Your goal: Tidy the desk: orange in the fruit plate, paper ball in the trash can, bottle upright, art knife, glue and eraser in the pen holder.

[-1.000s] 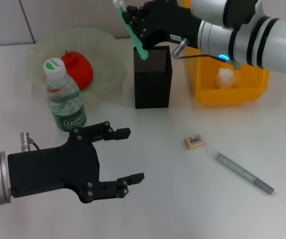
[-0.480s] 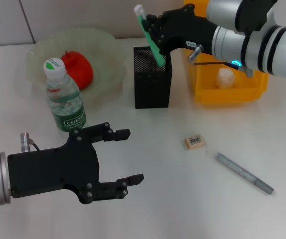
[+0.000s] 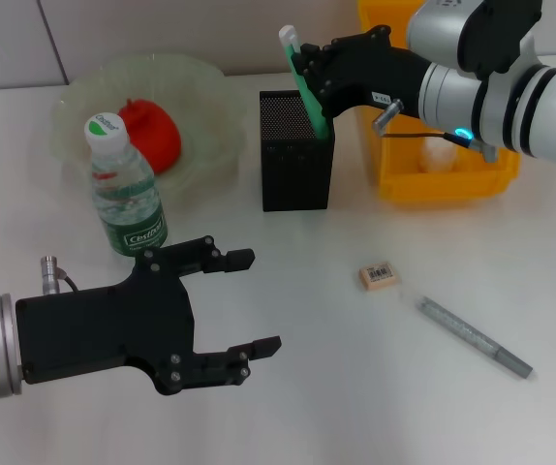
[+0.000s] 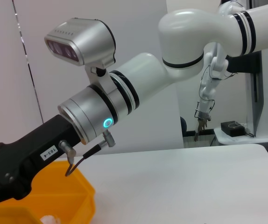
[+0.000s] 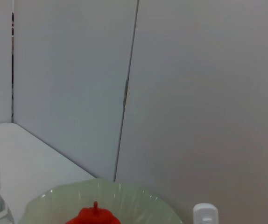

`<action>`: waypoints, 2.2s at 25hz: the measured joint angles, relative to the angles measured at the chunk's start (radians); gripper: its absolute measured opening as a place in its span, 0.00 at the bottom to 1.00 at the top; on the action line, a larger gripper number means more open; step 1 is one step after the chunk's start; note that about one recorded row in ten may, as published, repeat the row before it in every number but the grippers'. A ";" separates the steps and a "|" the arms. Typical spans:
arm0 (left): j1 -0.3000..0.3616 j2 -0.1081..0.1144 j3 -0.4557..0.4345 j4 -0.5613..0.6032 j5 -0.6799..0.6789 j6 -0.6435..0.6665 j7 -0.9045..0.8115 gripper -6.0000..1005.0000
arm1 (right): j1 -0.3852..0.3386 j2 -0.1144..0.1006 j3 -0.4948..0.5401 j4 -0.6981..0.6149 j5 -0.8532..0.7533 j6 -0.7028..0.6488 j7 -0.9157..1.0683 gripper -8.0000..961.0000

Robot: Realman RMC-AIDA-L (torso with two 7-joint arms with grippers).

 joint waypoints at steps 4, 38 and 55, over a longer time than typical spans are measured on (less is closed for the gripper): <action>0.003 0.000 0.000 -0.001 -0.001 0.000 0.000 0.78 | 0.000 0.001 0.000 0.002 0.006 0.000 0.000 0.11; 0.011 -0.002 0.023 -0.002 -0.002 0.001 -0.007 0.78 | -0.099 -0.003 0.177 -0.221 0.028 -0.302 0.174 0.76; 0.011 0.000 0.016 -0.002 -0.003 0.000 -0.005 0.78 | -0.099 -0.005 0.452 -0.313 -0.125 -0.706 0.319 0.76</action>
